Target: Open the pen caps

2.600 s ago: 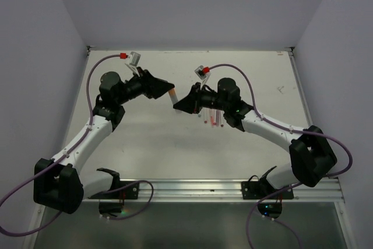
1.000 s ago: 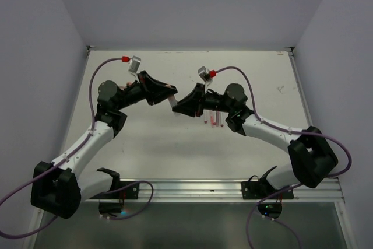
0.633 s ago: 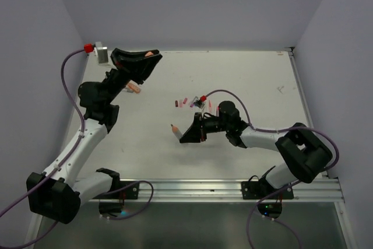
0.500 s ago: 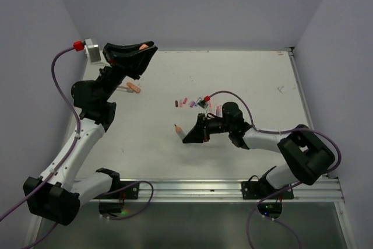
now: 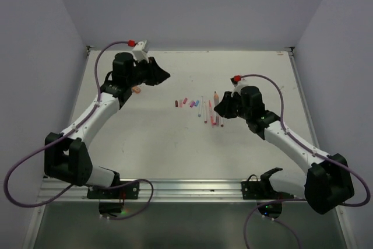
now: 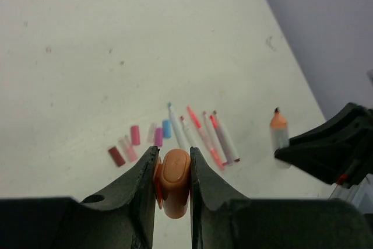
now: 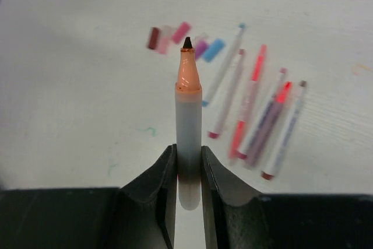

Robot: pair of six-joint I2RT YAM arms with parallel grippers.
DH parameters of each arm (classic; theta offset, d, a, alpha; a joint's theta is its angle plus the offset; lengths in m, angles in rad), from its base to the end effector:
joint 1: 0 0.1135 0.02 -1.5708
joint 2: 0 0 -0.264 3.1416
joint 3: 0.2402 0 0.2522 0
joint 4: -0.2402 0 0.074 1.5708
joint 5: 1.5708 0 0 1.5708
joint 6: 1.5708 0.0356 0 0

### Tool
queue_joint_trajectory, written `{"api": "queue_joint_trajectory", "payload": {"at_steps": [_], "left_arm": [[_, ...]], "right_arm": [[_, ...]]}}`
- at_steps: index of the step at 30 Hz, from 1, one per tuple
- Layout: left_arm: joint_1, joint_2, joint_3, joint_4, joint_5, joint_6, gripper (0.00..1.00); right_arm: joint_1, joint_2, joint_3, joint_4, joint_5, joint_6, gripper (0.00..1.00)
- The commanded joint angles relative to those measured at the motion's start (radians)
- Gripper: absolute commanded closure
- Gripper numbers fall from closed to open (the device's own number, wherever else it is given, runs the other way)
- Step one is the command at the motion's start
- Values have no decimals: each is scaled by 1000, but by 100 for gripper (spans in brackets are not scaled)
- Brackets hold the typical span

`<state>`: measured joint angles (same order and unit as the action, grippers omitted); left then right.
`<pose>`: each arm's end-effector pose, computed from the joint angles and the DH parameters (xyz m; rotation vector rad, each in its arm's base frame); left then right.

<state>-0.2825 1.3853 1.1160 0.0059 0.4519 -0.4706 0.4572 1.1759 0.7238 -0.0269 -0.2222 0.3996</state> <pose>0.3085 -0.1057 0.3380 0.1533 1.9055 -0.9328 0.2312 0.1225 0.2540 -0.2046 2.1143 0.7499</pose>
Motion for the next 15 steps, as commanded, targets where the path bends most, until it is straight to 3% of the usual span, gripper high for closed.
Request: {"api": "queue_joint_trajectory", "payload": {"at_steps": [1, 15], "left_arm": [[3, 102, 57, -250, -30, 70, 89], [-38, 486, 159, -302, -104, 53, 83]], "right_arm": [[-60, 20, 34, -185, 221, -25, 100], [-143, 246, 60, -153, 190, -2, 100]]}}
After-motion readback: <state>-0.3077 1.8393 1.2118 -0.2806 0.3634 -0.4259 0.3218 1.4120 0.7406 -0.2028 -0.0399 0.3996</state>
